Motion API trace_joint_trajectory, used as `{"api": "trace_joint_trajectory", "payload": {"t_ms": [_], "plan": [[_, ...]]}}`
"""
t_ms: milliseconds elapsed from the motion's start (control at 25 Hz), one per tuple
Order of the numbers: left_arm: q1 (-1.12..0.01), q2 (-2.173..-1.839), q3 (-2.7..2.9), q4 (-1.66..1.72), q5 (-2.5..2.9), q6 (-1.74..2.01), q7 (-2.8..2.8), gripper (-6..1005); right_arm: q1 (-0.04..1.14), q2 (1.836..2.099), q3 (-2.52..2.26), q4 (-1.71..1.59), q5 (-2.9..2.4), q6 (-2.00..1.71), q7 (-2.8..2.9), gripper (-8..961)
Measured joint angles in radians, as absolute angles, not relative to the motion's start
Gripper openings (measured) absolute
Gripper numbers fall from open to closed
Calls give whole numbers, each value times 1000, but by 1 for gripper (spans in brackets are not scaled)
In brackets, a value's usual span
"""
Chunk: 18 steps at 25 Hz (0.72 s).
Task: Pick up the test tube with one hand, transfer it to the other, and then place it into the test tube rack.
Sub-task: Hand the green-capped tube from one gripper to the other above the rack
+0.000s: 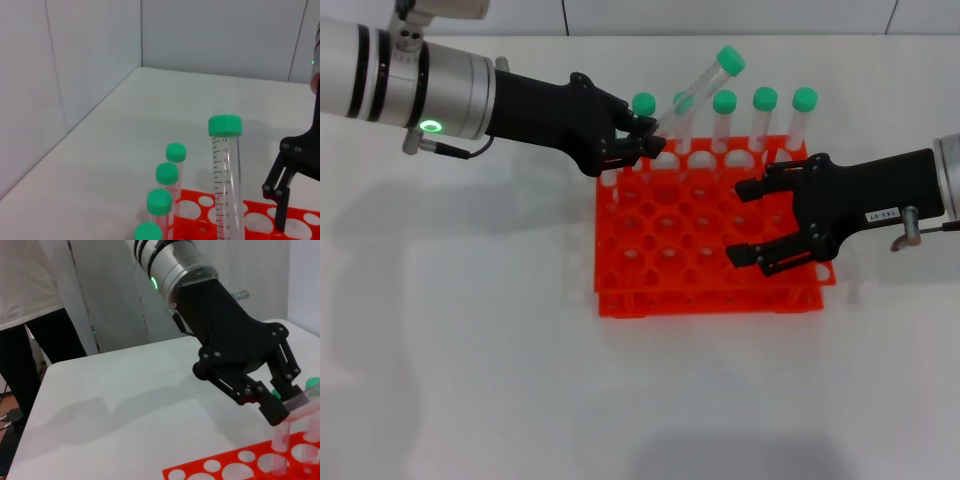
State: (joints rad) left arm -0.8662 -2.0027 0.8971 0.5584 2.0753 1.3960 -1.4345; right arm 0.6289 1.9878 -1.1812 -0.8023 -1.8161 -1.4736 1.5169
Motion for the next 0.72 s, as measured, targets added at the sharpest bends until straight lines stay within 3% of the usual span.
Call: {"api": "trace_joint_trajectory", "payload": {"t_ms": [520,720], "plan": [[-867,-2005,900,529,2074,1382,-1389,258,637,1980,-986,-788,-1815,-1468,1572,870],[-867,-2008,896,533,2074,1388,-1383,263,649,1993,-861,-740,-1774,-1473,1575,870]]}}
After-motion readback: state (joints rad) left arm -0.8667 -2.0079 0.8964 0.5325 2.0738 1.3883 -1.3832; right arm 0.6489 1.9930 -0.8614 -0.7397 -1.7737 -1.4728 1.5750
